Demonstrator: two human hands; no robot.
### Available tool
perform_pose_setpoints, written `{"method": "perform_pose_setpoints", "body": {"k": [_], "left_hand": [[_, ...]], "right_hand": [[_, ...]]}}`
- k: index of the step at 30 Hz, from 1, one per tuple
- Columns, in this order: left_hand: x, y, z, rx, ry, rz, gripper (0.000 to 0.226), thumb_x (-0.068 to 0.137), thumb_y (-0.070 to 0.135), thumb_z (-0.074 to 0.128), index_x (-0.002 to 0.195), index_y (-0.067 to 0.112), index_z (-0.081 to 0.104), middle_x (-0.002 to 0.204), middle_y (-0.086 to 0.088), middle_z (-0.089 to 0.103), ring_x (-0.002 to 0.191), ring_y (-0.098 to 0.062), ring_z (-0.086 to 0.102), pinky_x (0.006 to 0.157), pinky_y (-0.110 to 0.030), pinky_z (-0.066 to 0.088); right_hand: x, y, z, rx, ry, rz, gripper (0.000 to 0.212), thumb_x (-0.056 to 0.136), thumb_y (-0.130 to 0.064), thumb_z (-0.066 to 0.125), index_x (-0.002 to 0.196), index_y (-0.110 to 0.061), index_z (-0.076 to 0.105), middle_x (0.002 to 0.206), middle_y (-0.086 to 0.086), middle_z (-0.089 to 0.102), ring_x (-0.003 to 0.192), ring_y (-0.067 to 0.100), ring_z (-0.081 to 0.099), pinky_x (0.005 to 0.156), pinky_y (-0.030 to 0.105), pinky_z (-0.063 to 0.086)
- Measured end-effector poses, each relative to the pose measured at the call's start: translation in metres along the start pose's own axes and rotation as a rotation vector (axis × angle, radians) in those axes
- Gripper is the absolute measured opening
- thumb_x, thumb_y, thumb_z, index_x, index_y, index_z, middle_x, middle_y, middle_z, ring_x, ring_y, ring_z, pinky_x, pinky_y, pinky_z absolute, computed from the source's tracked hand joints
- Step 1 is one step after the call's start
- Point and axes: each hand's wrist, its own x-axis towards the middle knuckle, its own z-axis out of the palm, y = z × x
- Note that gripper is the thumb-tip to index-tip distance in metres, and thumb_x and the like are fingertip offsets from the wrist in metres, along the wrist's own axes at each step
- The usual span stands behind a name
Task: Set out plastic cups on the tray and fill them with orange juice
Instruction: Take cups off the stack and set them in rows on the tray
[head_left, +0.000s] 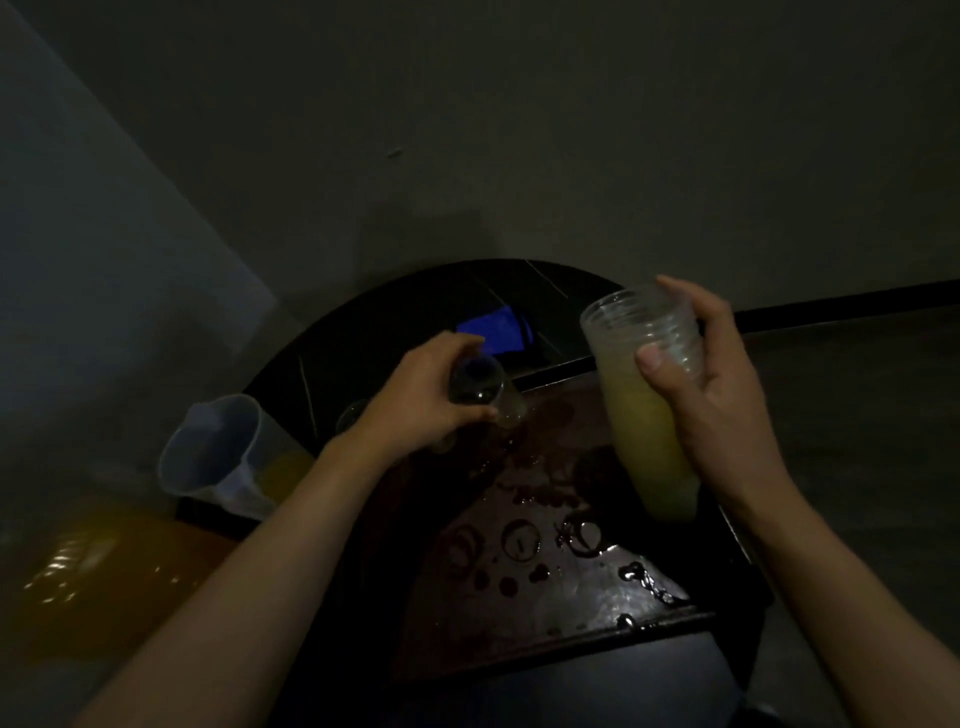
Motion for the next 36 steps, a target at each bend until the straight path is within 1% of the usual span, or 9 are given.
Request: {"method": "perform_pose_setpoints", "body": {"k": [4,6,9,16,20,24,27,30,36], "left_hand": [[-0.004,-0.014,0.024,0.029,-0.063,-0.023,0.081,0.070,0.035,0.091,0.140,0.021,0.053,0.130,0.004,0.057,0.119,-0.009,0.057,0.104,-0.040,0.051],[-0.003,-0.016,0.028,0.051,-0.085,-0.032,0.080,0.071,0.038,0.089,0.141,0.022,0.052,0.131,0.005,0.056,0.121,-0.009,0.056,0.104,-0.040,0.051],[0.000,-0.018,0.030,0.082,-0.084,-0.065,0.080,0.072,0.038,0.089,0.142,0.022,0.051,0.133,0.004,0.057,0.122,-0.010,0.056,0.105,-0.040,0.050],[0.007,-0.017,0.029,0.146,-0.105,-0.108,0.084,0.071,0.037,0.089,0.144,0.022,0.050,0.136,0.002,0.057,0.126,-0.015,0.054,0.106,-0.044,0.048],[0.008,-0.014,0.032,0.117,-0.086,-0.128,0.083,0.071,0.036,0.090,0.142,0.022,0.050,0.135,0.002,0.057,0.124,-0.013,0.055,0.106,-0.042,0.049],[0.010,-0.011,0.031,0.109,-0.109,-0.139,0.083,0.071,0.036,0.089,0.143,0.022,0.050,0.137,0.002,0.056,0.125,-0.013,0.054,0.107,-0.043,0.049],[0.008,-0.012,0.028,0.074,-0.117,-0.149,0.087,0.067,0.038,0.090,0.142,0.023,0.050,0.137,0.003,0.055,0.126,-0.012,0.053,0.108,-0.042,0.048],[0.008,-0.013,0.028,0.077,-0.107,-0.141,0.087,0.066,0.035,0.092,0.141,0.024,0.050,0.137,0.004,0.054,0.127,-0.012,0.053,0.108,-0.042,0.048],[0.007,-0.010,0.028,0.089,-0.110,-0.113,0.085,0.067,0.031,0.093,0.140,0.023,0.052,0.135,0.003,0.055,0.124,-0.014,0.054,0.106,-0.043,0.049]], "right_hand": [[0.001,0.000,0.000,0.015,-0.009,-0.001,0.056,0.080,-0.055,0.061,0.133,-0.048,0.046,0.115,-0.036,0.060,0.107,-0.004,0.062,0.083,0.015,0.049],[0.001,-0.001,0.001,0.022,-0.020,0.001,0.056,0.080,-0.055,0.061,0.133,-0.048,0.045,0.114,-0.038,0.059,0.106,-0.005,0.062,0.080,0.011,0.049],[0.000,-0.002,0.002,0.031,-0.024,-0.003,0.055,0.081,-0.053,0.060,0.134,-0.045,0.045,0.113,-0.040,0.058,0.105,-0.007,0.061,0.077,0.008,0.047],[0.000,-0.001,0.001,0.021,-0.028,-0.007,0.056,0.081,-0.055,0.060,0.134,-0.045,0.045,0.114,-0.040,0.057,0.106,-0.006,0.061,0.079,0.009,0.047],[0.000,-0.001,0.002,0.023,-0.026,-0.003,0.056,0.081,-0.056,0.060,0.134,-0.046,0.046,0.115,-0.036,0.059,0.106,-0.005,0.061,0.078,0.010,0.047],[0.000,-0.001,0.001,0.024,-0.033,-0.006,0.055,0.082,-0.054,0.060,0.134,-0.046,0.045,0.115,-0.037,0.059,0.105,-0.005,0.061,0.079,0.010,0.047],[0.000,-0.002,0.002,0.039,-0.037,-0.003,0.054,0.082,-0.053,0.060,0.134,-0.046,0.045,0.115,-0.036,0.059,0.106,-0.004,0.062,0.079,0.010,0.048],[0.000,-0.002,0.002,0.047,-0.040,-0.003,0.054,0.082,-0.053,0.061,0.133,-0.047,0.045,0.115,-0.036,0.059,0.106,-0.004,0.062,0.078,0.011,0.049],[-0.001,-0.002,0.003,0.043,-0.048,0.003,0.054,0.082,-0.054,0.061,0.134,-0.048,0.045,0.118,-0.032,0.060,0.108,-0.001,0.062,0.081,0.017,0.050]]}}
